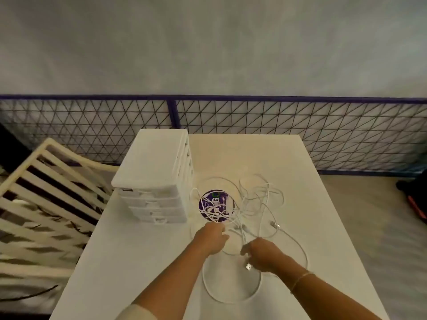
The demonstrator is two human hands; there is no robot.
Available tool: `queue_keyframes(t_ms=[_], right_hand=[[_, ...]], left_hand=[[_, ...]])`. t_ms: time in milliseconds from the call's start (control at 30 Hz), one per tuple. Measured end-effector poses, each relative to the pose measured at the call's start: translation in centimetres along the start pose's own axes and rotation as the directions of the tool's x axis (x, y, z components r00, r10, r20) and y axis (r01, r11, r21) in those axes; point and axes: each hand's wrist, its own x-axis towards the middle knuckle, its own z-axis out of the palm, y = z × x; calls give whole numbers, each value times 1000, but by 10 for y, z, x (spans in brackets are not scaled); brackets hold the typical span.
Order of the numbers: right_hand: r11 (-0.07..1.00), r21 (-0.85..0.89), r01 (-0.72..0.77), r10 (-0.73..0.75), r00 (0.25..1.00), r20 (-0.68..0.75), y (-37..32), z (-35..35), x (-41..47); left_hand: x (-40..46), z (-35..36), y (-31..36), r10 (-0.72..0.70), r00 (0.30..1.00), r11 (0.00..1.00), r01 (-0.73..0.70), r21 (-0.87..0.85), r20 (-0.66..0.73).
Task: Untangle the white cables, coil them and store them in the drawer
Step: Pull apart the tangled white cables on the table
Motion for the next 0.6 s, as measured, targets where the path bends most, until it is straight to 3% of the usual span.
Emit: queue_keyframes(t_ms=[200, 400, 500, 600], right_hand=[[981, -192, -21, 31, 998, 51, -4, 17, 5], [976, -219, -14, 31, 997, 76, -7, 14, 2], [953, -303, 10, 3, 999, 43, -3, 14, -1], [972, -234, 24, -39, 997, -61, 0, 8, -5]], left_hand=[[1, 18, -9, -51, 997, 999, 51, 6, 50], [0, 22, -17, -83, 996, 996, 84, -24, 31], [-1, 22, -16, -85, 996, 995, 86, -50, 25], [-2, 19, -12, -73, 997, 995, 73, -72, 3]])
